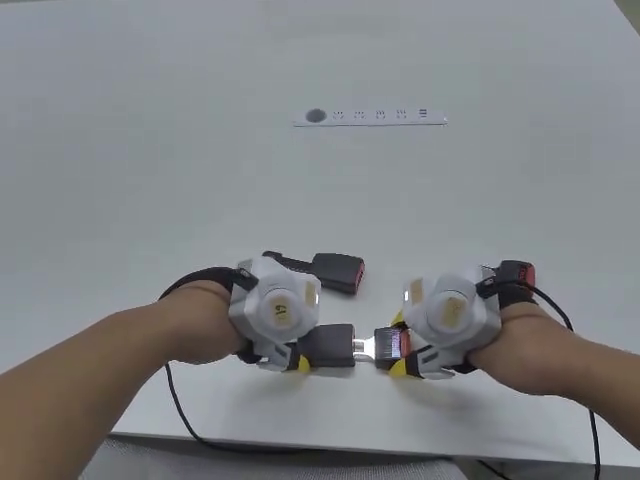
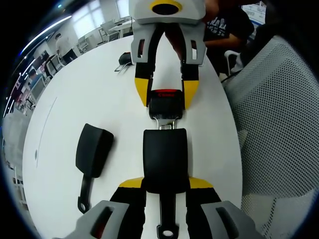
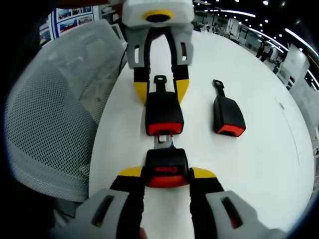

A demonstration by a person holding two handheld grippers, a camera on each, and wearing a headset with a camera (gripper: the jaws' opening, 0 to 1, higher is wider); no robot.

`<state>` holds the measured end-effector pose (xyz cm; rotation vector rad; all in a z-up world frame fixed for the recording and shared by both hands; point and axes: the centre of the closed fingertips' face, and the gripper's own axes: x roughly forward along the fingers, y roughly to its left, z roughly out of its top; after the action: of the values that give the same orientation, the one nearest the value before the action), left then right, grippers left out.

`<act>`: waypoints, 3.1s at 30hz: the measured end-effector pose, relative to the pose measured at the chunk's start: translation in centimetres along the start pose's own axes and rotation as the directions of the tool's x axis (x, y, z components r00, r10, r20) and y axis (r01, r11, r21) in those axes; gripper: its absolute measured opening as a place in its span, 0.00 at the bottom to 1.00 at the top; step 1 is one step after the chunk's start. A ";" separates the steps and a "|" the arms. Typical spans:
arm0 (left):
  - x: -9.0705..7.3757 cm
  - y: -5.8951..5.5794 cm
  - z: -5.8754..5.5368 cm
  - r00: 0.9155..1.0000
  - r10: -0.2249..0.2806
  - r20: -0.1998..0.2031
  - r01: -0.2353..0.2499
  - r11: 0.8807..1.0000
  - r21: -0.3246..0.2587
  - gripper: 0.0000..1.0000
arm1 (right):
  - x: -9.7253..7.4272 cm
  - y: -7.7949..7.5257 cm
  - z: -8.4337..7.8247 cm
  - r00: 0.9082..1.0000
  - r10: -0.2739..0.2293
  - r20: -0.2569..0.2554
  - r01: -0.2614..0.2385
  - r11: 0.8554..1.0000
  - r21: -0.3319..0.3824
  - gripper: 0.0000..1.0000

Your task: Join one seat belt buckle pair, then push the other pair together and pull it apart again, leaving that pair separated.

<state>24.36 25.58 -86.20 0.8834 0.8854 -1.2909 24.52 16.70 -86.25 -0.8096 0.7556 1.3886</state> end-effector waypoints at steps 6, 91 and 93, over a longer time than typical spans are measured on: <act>0.0 0.0 0.0 1.000 -0.007 0.002 0.007 1.000 0.005 0.31 | 0.0 0.0 -0.1 1.000 0.006 -0.002 -0.006 1.000 0.010 0.34; -0.2 0.3 0.0 0.999 -0.010 0.052 0.008 1.000 0.021 0.30 | 0.7 0.2 1.2 0.999 0.002 0.038 -0.003 1.000 0.027 0.32; -0.2 0.3 0.0 0.999 -0.005 0.054 0.005 1.000 0.017 0.29 | 0.7 0.2 1.2 0.999 0.006 0.037 -0.008 0.999 0.031 0.32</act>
<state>24.62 25.65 -86.01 0.8555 0.8358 -1.3223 24.32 18.08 -86.19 -0.7558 0.7508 1.3910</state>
